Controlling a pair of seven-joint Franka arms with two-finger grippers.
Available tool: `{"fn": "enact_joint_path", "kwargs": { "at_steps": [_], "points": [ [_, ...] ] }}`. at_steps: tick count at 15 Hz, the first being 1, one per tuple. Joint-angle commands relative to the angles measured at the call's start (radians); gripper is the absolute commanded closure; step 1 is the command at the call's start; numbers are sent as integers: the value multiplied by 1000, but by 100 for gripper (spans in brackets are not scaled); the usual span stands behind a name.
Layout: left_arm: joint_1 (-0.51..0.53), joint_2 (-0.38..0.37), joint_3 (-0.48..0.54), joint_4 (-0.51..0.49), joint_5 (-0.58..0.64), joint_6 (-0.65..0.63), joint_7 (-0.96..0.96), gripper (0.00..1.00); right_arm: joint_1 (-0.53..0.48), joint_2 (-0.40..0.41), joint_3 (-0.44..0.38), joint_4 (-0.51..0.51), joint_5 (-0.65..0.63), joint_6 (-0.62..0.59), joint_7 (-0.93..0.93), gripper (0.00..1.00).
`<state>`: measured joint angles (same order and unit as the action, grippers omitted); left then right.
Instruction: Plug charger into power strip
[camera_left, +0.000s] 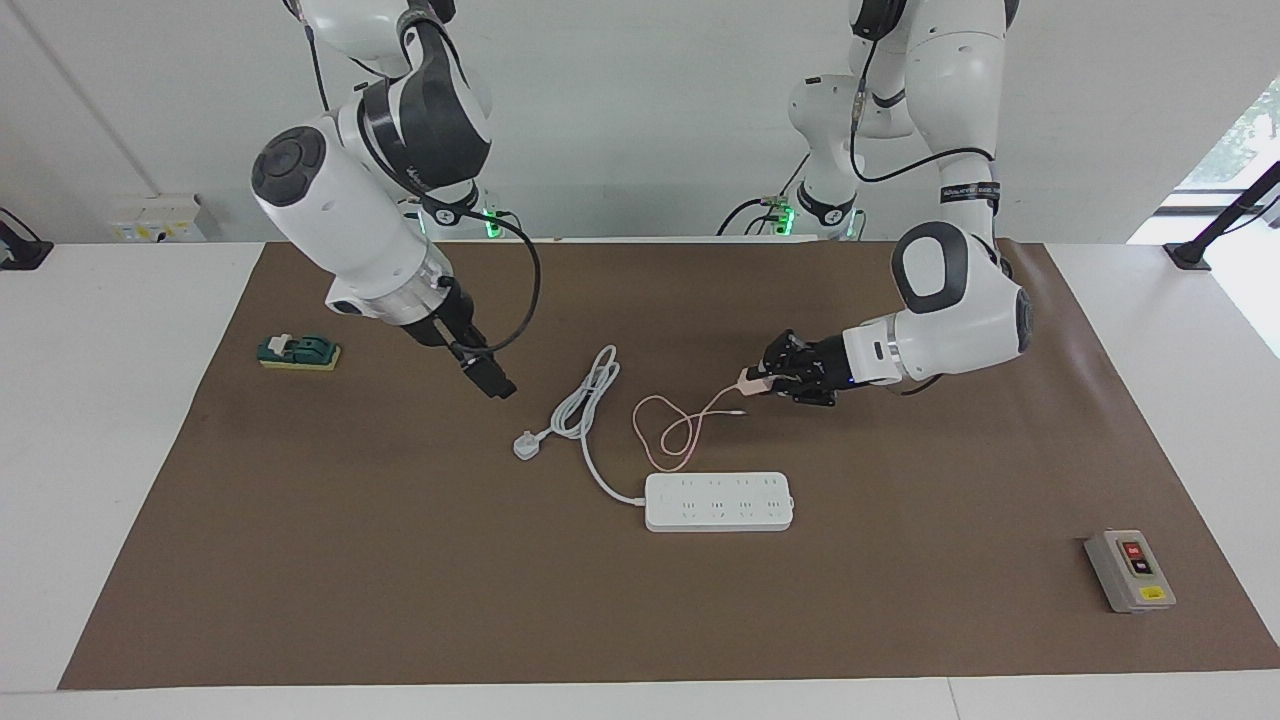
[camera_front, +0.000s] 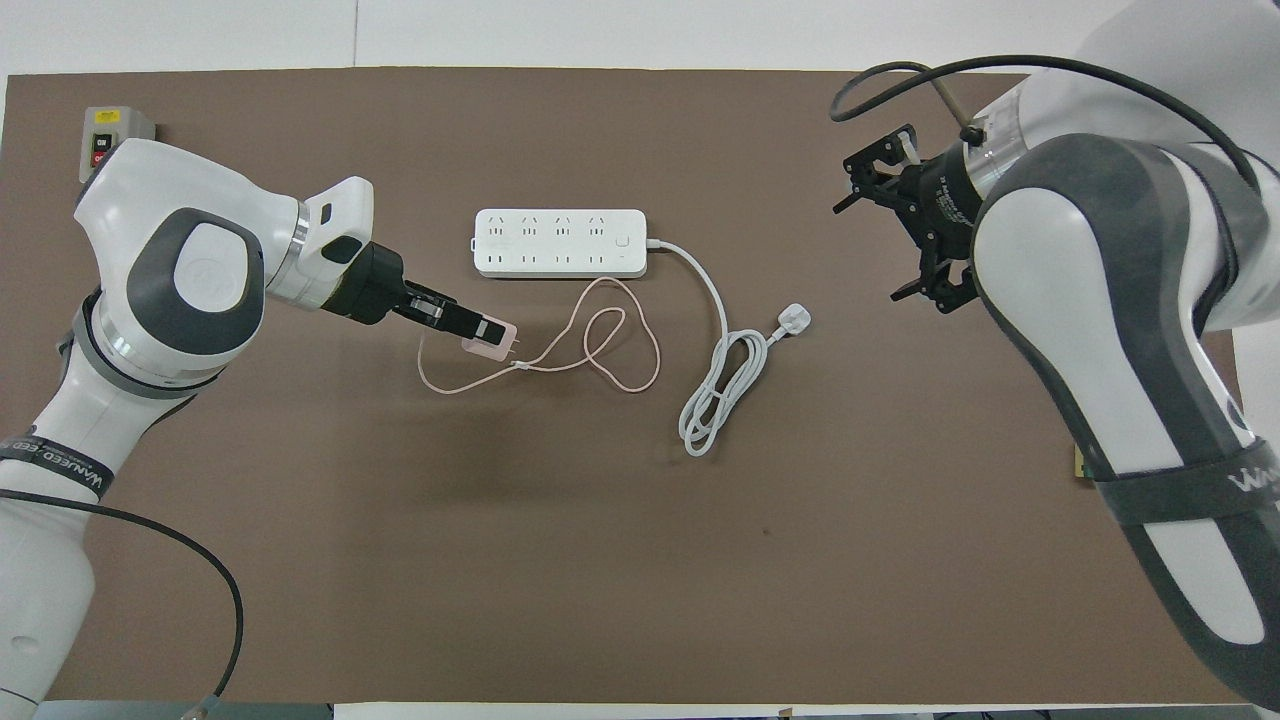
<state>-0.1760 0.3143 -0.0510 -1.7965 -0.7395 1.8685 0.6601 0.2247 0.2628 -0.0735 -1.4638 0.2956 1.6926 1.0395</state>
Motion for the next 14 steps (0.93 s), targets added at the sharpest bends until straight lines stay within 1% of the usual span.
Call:
{"fn": "enact_joint_path", "kwargs": {
  "at_steps": [1,3,4,6,8,10,12,14],
  "points": [
    [-45,23,6,16,135,116,134,100,-33,-74,11,-33,-81,-60,-207,0],
    [-53,32,5,22,233,191,222,100,-66,-114,11,-41,-104,-103,-335,0],
    [-66,40,5,32,261,216,252,100,-89,-135,11,-50,-116,-123,-422,0],
    [-99,55,8,43,333,286,367,100,-120,-189,11,-93,-147,-157,-585,0],
    [-106,75,8,71,434,348,424,100,-128,-241,11,-142,-188,-159,-651,0],
    [-109,98,3,124,566,350,440,100,-128,-258,11,-155,-236,-157,-746,0],
    [-123,108,5,141,614,354,490,100,-140,-258,11,-153,-272,-146,-853,0],
    [-140,121,7,153,672,354,498,100,-148,-257,11,-153,-292,-117,-980,0]
  ]
}}
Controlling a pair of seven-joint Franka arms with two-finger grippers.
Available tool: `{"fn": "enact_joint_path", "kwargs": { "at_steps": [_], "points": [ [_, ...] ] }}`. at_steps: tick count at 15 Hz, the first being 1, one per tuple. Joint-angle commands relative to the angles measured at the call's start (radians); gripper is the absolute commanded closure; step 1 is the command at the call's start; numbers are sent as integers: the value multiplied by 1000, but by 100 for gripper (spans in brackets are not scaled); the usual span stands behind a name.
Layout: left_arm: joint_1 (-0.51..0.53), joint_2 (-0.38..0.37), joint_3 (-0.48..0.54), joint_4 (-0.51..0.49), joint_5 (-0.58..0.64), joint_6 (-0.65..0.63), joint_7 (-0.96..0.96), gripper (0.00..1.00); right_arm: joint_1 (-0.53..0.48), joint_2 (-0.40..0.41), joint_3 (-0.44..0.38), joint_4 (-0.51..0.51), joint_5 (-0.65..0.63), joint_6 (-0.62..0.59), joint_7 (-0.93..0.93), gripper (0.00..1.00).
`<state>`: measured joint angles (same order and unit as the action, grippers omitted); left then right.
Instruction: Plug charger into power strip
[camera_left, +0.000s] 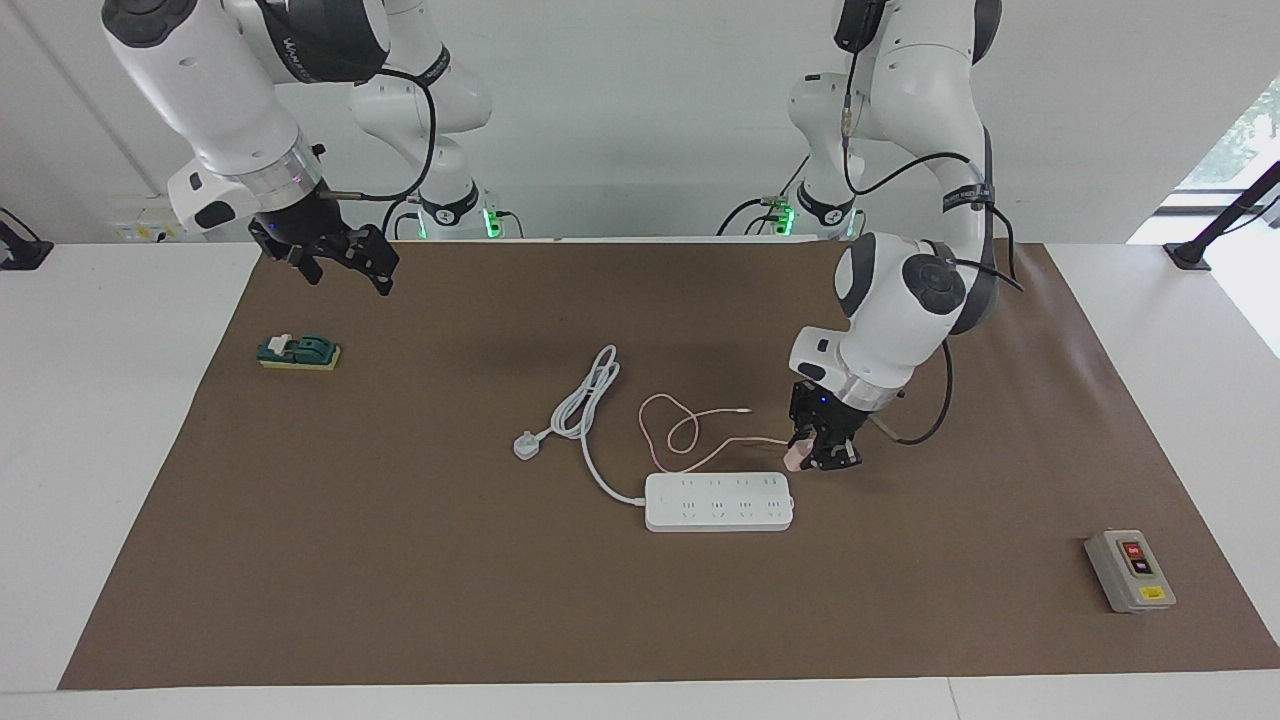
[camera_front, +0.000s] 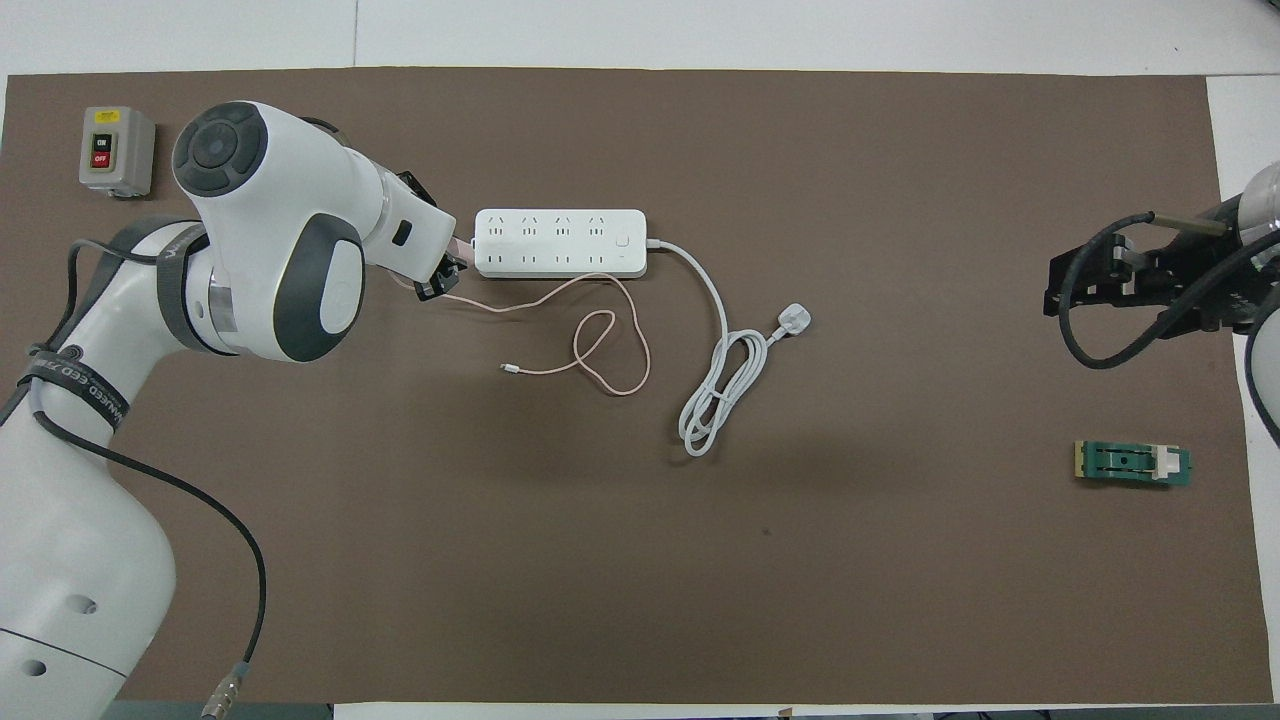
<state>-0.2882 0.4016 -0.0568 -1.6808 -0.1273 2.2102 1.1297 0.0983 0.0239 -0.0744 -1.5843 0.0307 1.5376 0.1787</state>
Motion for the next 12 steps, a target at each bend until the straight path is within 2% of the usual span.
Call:
{"fn": "enact_joint_path", "kwargs": {
  "at_steps": [1,6,12],
  "points": [
    [-29,52,11,76,70,11,27,100,-23,-16,12,-33,-34,42,-158,0],
    [-80,80,12,104,63,6,2,100,-28,-13,12,-31,-90,49,-205,0],
    [-80,97,14,107,178,-4,2,100,-35,-15,13,-34,-84,61,-128,0]
  ]
}}
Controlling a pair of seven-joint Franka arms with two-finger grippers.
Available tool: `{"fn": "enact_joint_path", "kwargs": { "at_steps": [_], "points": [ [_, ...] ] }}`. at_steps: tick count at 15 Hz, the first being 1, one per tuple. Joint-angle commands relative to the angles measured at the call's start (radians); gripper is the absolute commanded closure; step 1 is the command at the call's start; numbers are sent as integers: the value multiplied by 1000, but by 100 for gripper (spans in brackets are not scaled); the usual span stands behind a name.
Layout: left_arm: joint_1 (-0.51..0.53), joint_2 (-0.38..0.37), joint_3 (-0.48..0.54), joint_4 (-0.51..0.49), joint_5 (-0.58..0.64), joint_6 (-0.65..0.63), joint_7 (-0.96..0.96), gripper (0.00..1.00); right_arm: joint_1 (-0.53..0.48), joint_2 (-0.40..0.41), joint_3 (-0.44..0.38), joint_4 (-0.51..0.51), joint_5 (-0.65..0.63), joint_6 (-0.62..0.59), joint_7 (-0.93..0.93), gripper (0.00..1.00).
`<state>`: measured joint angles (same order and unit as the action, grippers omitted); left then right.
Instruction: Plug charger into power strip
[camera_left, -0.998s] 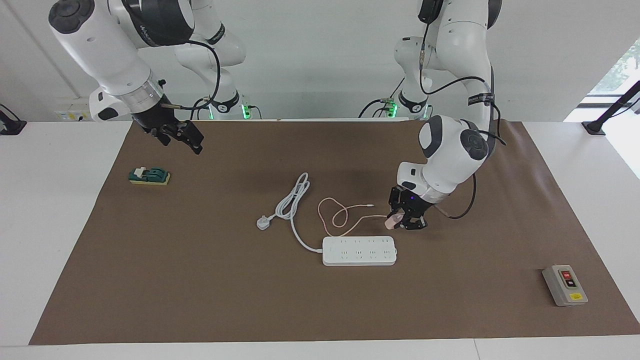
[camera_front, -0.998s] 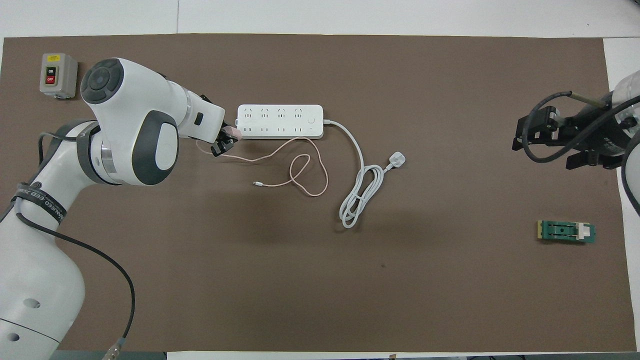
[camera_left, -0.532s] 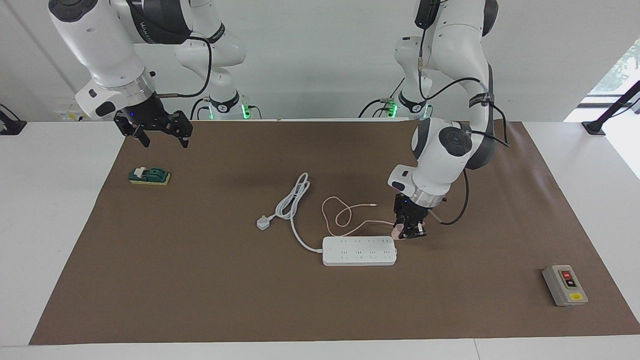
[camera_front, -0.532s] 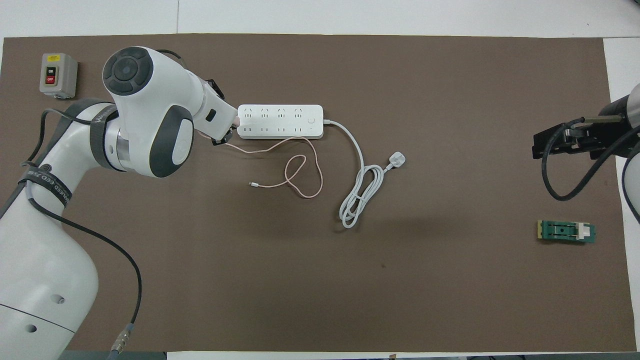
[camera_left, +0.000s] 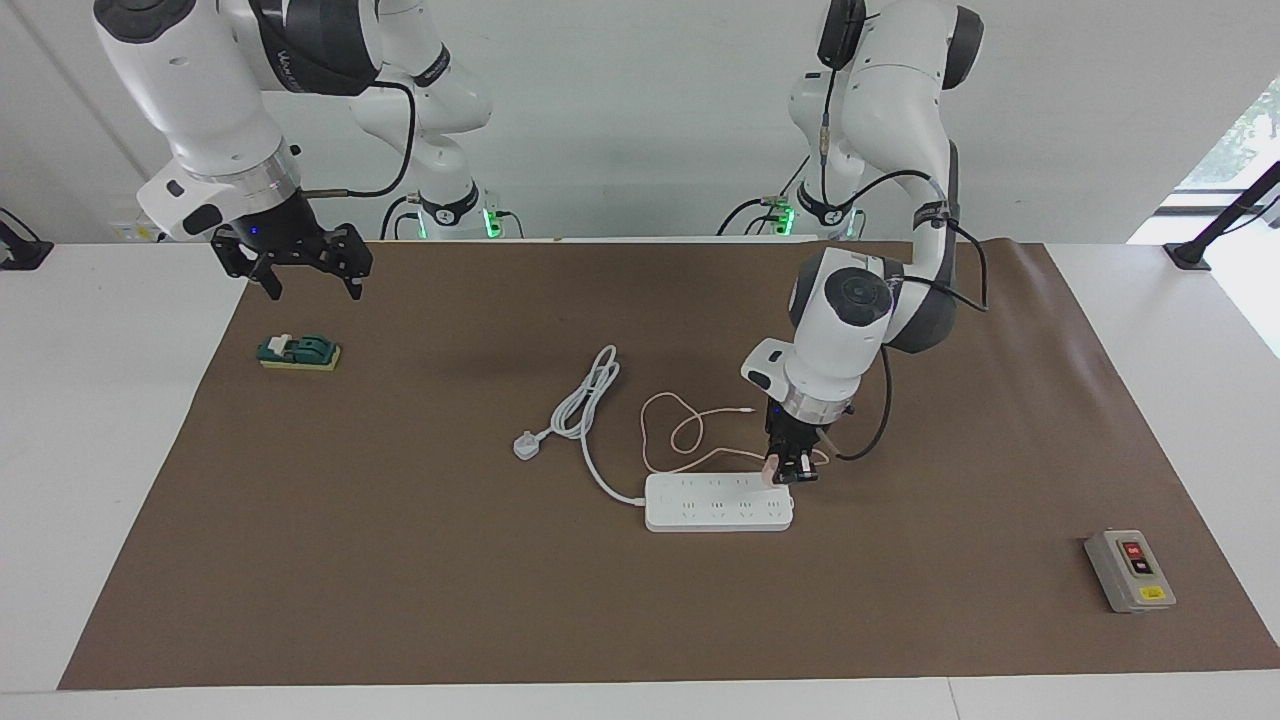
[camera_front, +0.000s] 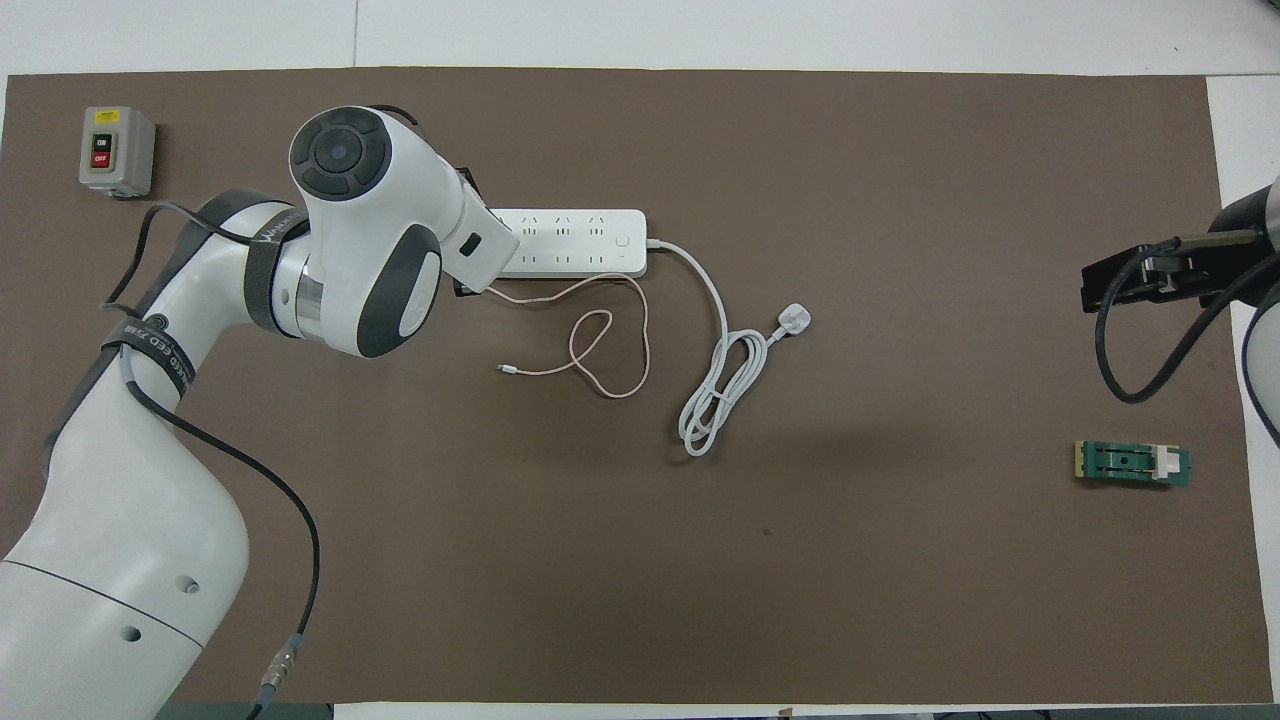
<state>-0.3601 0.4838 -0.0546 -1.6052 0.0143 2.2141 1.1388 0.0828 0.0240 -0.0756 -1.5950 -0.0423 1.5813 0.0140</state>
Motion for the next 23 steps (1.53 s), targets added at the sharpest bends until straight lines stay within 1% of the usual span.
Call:
{"fn": "enact_joint_path", "kwargs": {
  "at_steps": [1,7,9,20,23],
  "points": [
    [-8,15,12,30,42,-4,-7,100,-18,-15,14,-22,-10,20,52,0],
    [-17,13,9,25,42,10,-10,100,-18,-18,19,-25,9,19,78,0],
    [-19,13,10,19,42,15,-13,100,-21,-18,17,-25,47,16,72,0],
    [-39,4,12,-28,42,7,-63,100,-18,-19,16,-26,47,14,61,0],
    [-46,-1,12,-29,44,-20,-64,100,-20,-19,16,-26,47,14,54,0]
  ]
}}
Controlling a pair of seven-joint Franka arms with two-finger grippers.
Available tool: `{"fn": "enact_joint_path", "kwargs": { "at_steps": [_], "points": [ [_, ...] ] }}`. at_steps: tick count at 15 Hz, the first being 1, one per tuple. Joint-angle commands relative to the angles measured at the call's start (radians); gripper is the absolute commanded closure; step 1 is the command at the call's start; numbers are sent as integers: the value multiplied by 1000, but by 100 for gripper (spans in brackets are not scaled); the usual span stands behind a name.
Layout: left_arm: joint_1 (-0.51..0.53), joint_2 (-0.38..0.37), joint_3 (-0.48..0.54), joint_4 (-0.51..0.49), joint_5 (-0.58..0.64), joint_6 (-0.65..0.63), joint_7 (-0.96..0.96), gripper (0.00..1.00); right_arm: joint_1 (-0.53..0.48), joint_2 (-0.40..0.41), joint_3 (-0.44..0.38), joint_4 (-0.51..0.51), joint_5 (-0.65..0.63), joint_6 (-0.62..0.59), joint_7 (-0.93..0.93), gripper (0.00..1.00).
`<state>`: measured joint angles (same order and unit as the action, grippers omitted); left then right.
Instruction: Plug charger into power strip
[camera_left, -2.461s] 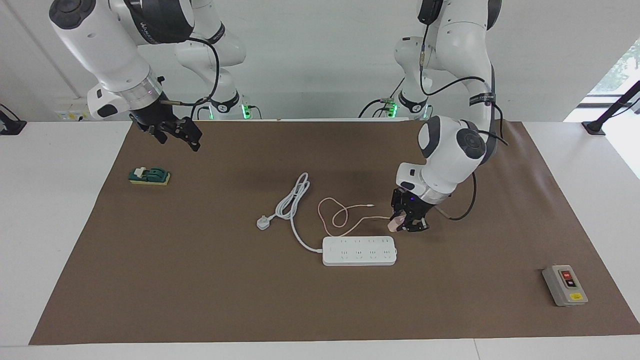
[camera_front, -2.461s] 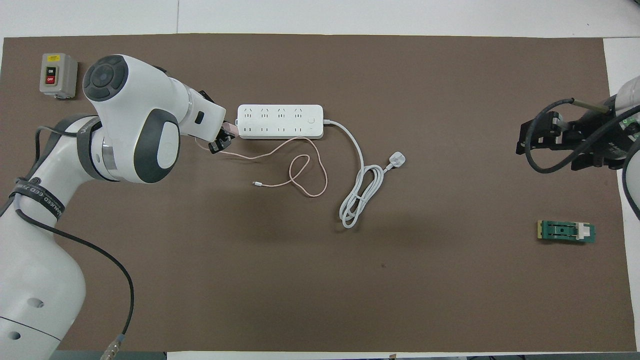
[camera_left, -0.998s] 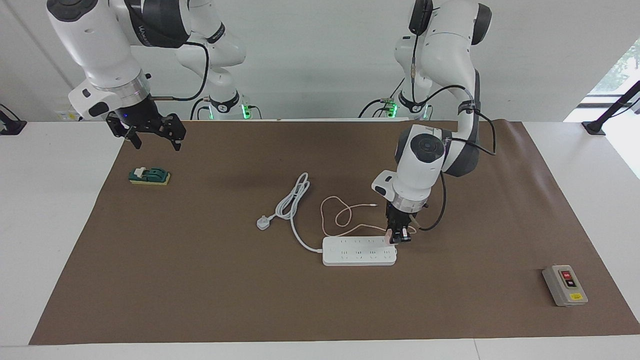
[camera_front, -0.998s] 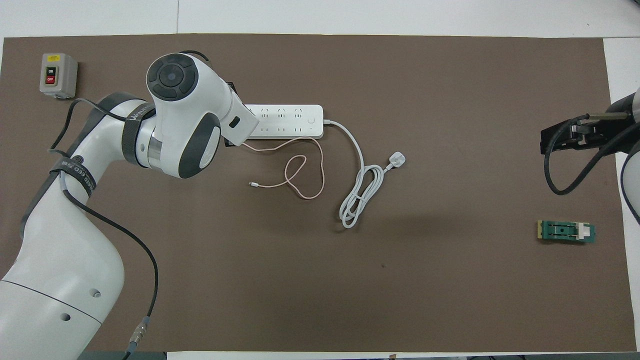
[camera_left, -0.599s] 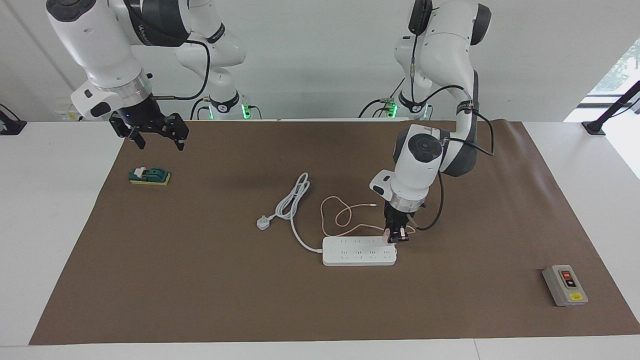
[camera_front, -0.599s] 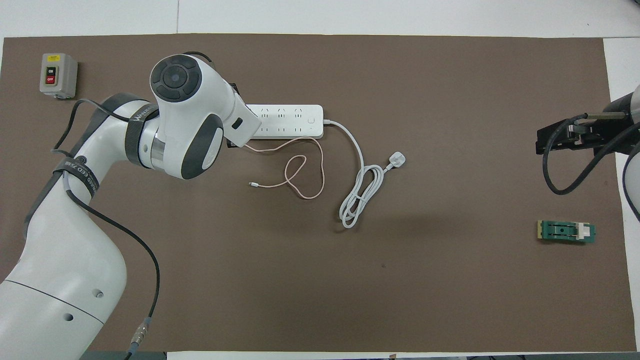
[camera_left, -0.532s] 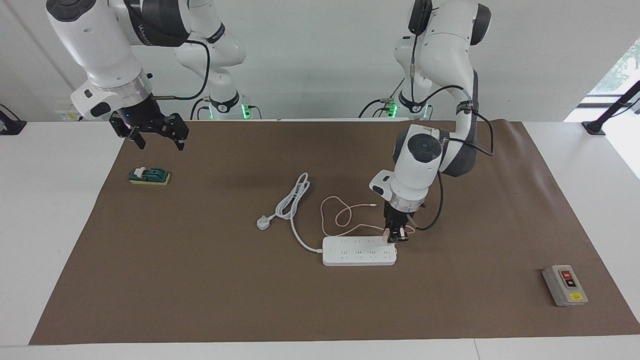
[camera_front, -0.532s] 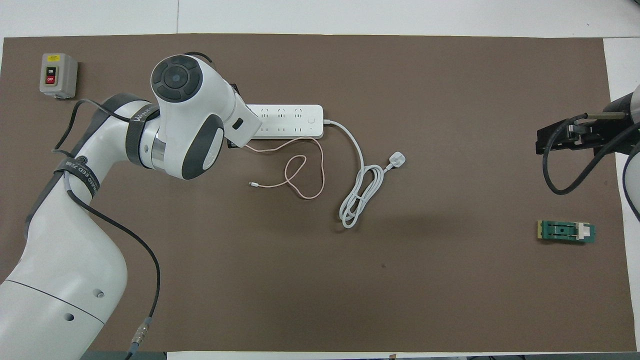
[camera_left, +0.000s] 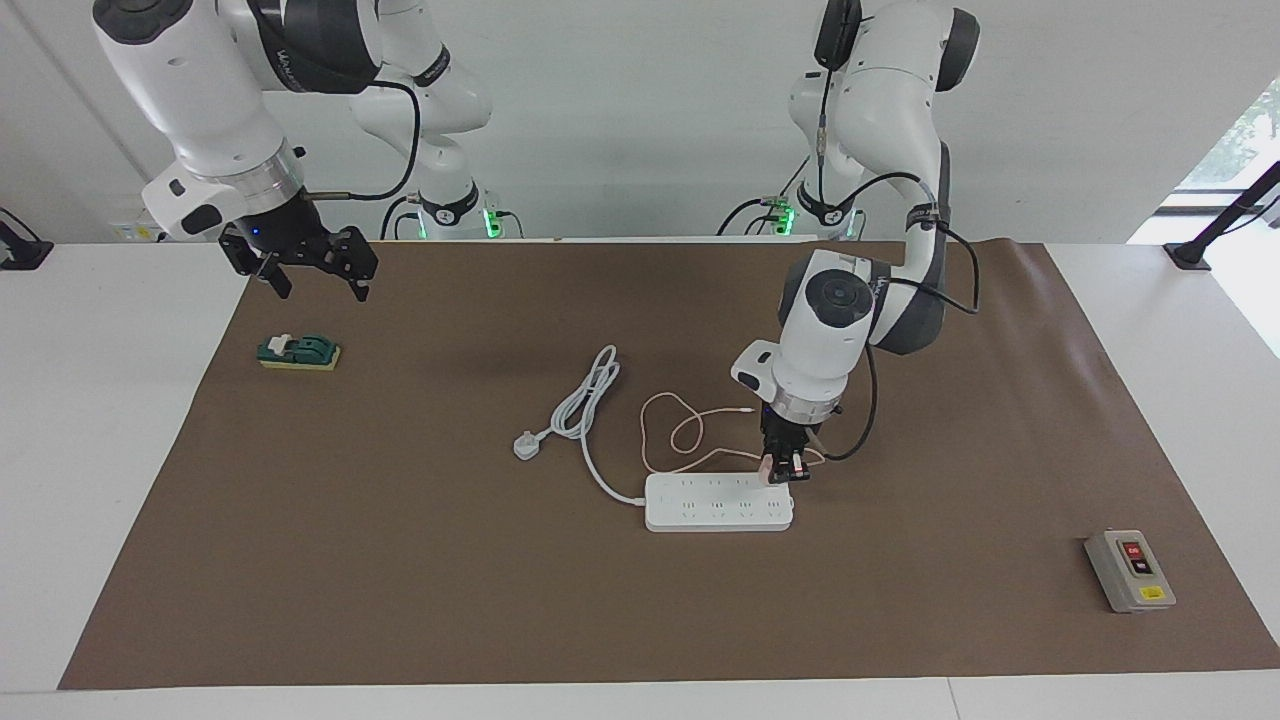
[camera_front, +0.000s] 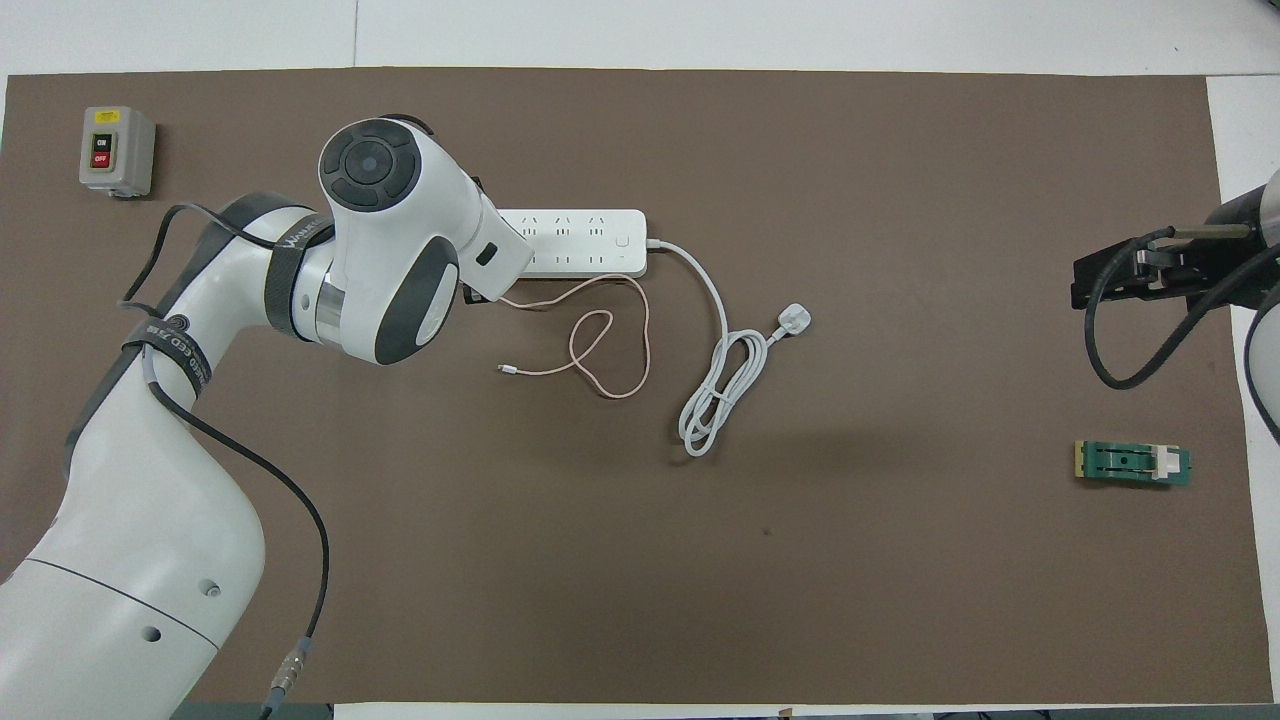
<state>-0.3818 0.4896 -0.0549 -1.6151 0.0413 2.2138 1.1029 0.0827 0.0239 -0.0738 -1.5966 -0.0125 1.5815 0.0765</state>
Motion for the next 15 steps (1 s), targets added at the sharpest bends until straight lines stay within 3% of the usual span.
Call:
{"fn": "enact_joint_path", "kwargs": {
  "at_steps": [1,12,15],
  "points": [
    [-25,-6,13,-19,19,-32,-28,100,-20,-19,14,-26,19,14,-10,0],
    [-25,96,9,107,2,-62,-20,100,-20,-21,12,-34,19,15,-7,0],
    [-22,199,7,255,-1,-136,-17,100,-18,-21,12,-34,17,14,-1,0]
  ]
}}
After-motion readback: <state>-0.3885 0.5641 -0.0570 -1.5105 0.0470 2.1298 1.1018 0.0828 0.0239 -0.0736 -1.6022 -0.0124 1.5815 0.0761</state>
